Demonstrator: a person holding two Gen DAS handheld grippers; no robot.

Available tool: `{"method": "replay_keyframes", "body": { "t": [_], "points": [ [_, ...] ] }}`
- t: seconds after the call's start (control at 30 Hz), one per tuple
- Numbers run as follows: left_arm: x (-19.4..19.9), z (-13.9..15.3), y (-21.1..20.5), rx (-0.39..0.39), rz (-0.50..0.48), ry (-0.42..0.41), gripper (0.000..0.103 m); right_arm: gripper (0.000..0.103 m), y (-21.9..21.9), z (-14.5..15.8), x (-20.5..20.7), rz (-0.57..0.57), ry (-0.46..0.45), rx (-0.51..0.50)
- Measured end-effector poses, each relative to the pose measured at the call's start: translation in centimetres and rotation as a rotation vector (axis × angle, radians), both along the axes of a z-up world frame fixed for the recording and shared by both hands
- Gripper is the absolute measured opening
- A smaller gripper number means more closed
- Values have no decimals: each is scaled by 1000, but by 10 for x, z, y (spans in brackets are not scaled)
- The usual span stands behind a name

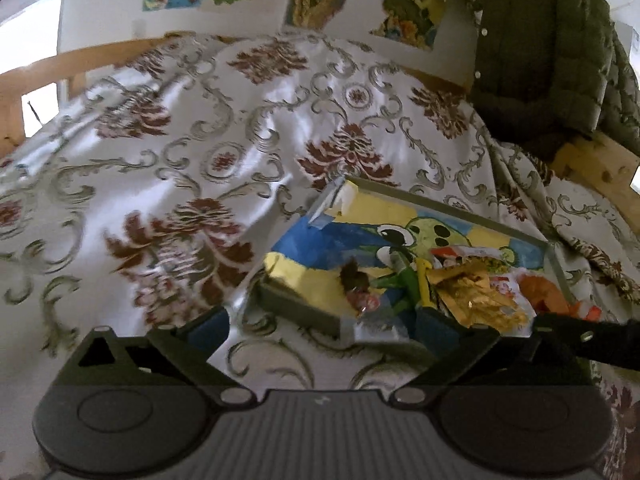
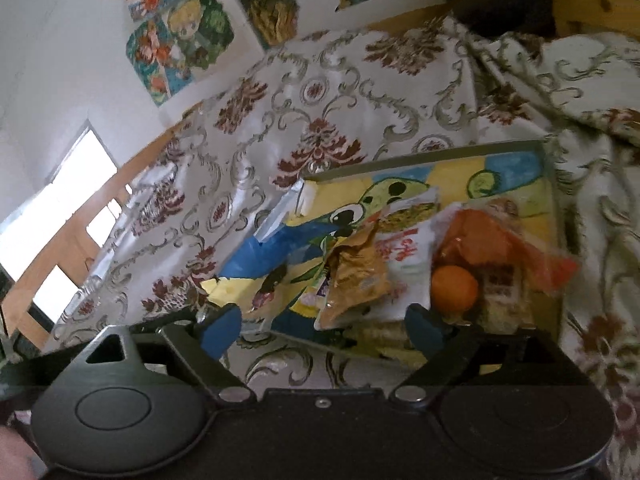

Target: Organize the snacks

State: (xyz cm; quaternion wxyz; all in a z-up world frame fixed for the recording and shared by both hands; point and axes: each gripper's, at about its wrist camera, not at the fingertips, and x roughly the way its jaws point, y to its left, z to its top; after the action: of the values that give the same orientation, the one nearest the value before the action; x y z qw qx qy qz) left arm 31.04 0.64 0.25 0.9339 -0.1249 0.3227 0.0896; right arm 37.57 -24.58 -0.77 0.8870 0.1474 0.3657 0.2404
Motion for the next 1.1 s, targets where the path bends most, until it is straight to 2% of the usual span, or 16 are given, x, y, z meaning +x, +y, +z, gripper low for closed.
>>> {"method": "replay_keyframes", "body": {
  "t": [0.23,0.47,0.73,1.1],
  "points": [
    [-55,4,-8,48,-4,-44,102,102,-15,7,-60,-60,-81,-30],
    [-103,12,-23,119,-16,-102,102,102,-19,7,-116,-119,-169,-118],
    [-142,12,-32,187,-31,-132,102,102,-21,4,-166,-174,-223,-195],
    [-184,6,-29,178,-35,-127,102,102,-15,8,-212,-170,-264,-236]
  ]
}}
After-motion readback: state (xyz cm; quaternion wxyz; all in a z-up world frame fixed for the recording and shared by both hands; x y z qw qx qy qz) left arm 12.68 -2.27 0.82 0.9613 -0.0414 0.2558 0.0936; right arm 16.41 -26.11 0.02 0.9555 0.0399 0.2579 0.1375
